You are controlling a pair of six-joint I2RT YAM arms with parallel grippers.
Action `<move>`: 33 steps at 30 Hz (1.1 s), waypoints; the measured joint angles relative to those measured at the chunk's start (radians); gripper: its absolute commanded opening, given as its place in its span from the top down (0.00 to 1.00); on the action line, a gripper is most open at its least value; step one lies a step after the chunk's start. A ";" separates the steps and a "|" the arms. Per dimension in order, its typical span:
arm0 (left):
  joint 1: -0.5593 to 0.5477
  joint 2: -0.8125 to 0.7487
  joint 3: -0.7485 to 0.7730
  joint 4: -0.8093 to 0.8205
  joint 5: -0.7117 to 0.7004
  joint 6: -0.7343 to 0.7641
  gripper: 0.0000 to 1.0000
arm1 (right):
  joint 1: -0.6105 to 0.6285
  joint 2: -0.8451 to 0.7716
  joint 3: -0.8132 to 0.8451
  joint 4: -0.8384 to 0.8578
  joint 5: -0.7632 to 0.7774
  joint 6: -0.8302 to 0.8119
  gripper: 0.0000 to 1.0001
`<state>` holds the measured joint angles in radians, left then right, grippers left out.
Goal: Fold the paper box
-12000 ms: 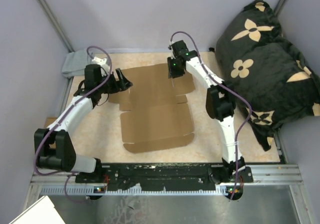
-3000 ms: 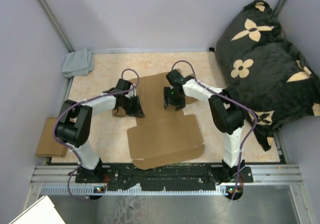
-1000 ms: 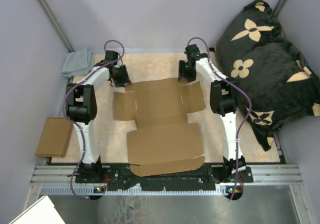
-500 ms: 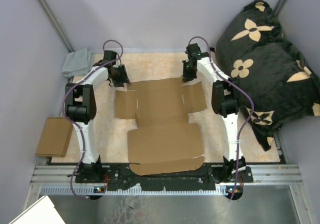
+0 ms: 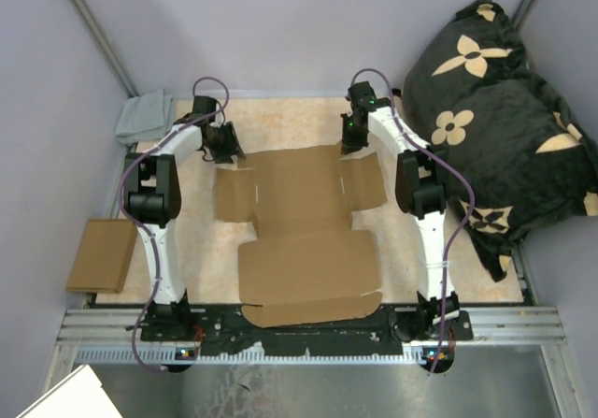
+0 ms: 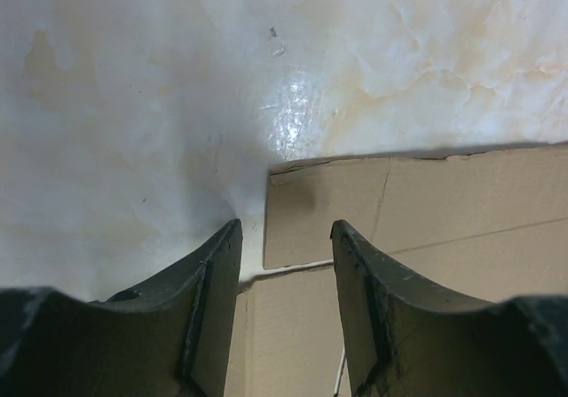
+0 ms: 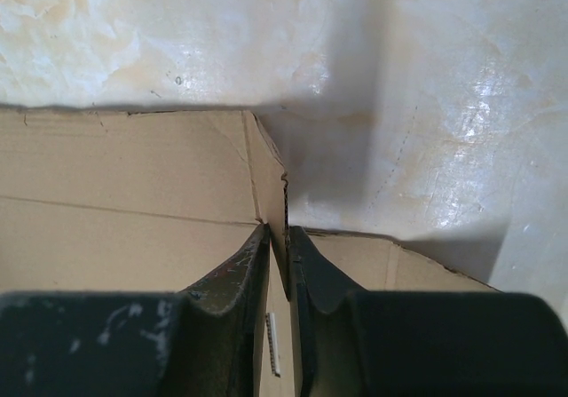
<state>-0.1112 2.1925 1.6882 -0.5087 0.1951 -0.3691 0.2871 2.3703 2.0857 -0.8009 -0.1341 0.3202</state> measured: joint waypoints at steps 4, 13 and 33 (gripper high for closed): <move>-0.001 0.003 0.002 0.003 0.000 0.010 0.50 | 0.002 0.000 0.000 0.000 0.000 -0.005 0.84; -0.016 0.001 -0.017 0.042 0.003 0.036 0.58 | 0.018 0.000 0.000 -0.008 0.000 -0.005 0.83; -0.030 -0.062 -0.064 0.042 0.059 0.030 0.73 | 0.028 0.000 -0.029 -0.014 0.009 -0.005 0.82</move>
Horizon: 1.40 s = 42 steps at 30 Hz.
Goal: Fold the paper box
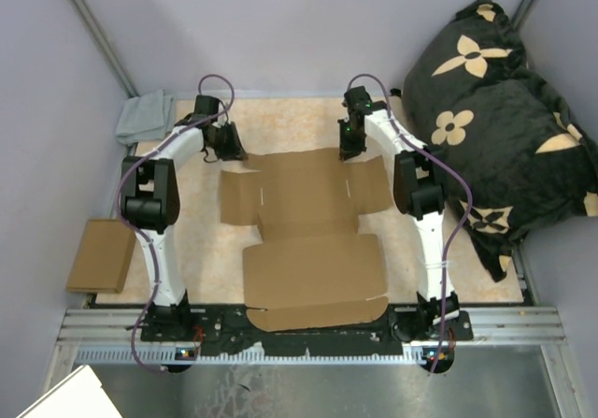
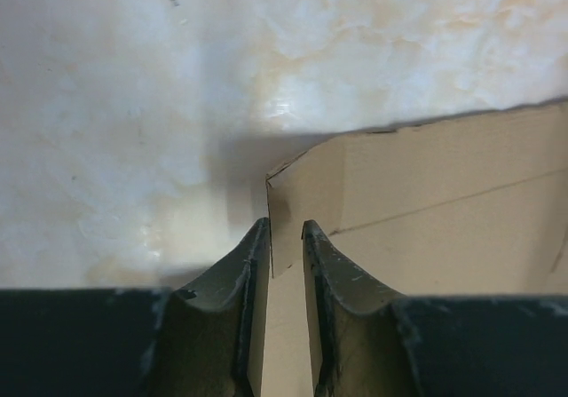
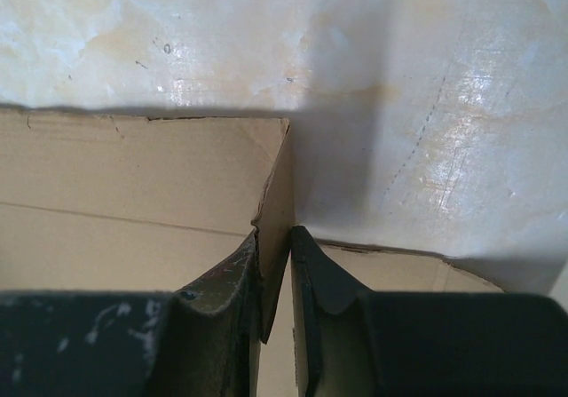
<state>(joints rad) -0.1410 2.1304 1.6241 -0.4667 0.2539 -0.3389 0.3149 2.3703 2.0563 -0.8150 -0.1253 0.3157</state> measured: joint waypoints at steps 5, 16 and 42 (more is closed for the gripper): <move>-0.021 -0.050 0.000 0.000 0.035 -0.017 0.73 | 0.001 0.000 -0.002 0.000 0.000 0.000 0.82; -0.083 0.013 0.053 0.021 0.120 -0.064 0.72 | 0.012 0.000 -0.002 -0.002 -0.001 -0.001 0.47; -0.100 0.140 0.150 0.006 0.134 -0.084 0.71 | 0.032 -0.020 0.096 -0.020 0.005 0.002 0.34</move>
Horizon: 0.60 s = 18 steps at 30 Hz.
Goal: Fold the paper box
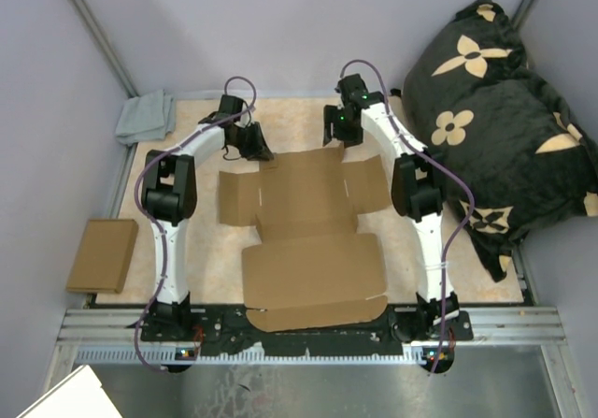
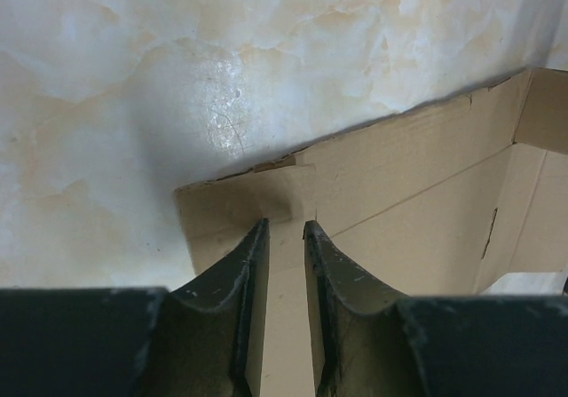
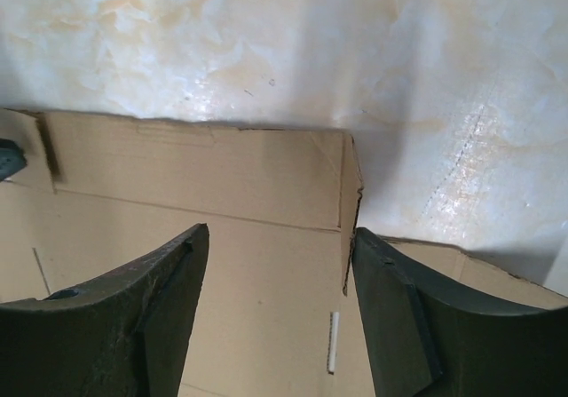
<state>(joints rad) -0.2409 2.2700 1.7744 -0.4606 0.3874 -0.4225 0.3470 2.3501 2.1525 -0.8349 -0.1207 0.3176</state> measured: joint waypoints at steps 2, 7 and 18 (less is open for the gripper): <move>0.000 0.002 0.004 -0.006 -0.001 0.000 0.72 | 0.003 0.000 0.024 -0.006 -0.009 0.000 0.34; 0.000 0.006 0.010 -0.018 -0.001 0.001 0.72 | 0.031 0.003 0.043 0.002 -0.021 0.002 0.34; -0.004 0.014 0.013 -0.041 -0.001 0.003 0.72 | 0.067 0.077 -0.011 0.045 -0.048 0.045 0.34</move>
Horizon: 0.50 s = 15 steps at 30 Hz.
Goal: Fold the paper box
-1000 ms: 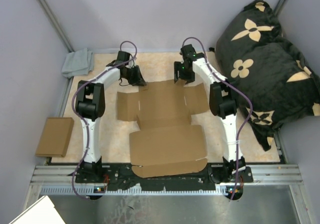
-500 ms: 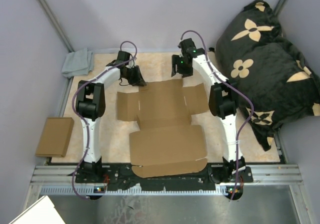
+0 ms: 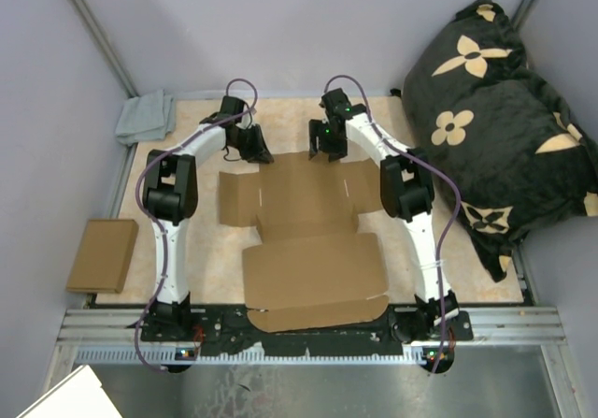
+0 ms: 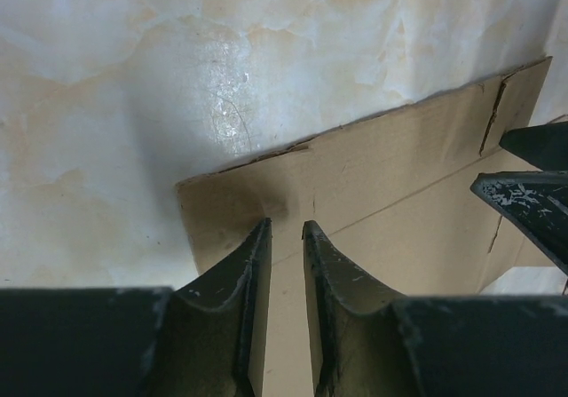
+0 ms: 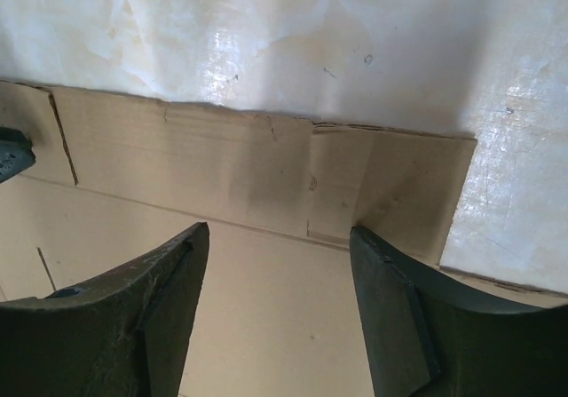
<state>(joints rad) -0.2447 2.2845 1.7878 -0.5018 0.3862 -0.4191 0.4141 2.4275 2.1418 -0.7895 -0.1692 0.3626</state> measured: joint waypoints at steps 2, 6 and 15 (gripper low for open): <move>0.000 0.000 0.001 -0.005 0.000 0.002 0.72 | 0.000 -0.002 -0.009 0.012 -0.008 0.006 0.34; 0.000 0.000 0.002 -0.012 0.000 0.008 0.70 | -0.003 -0.007 -0.018 0.021 -0.013 0.008 0.34; 0.018 -0.034 0.002 -0.076 -0.048 0.031 0.66 | 0.003 -0.017 0.028 -0.074 0.113 -0.004 0.31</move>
<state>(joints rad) -0.2264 2.2509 1.7901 -0.5777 0.3386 -0.3882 0.4168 2.4107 2.1700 -0.8631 -0.0559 0.3588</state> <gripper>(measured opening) 0.329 0.680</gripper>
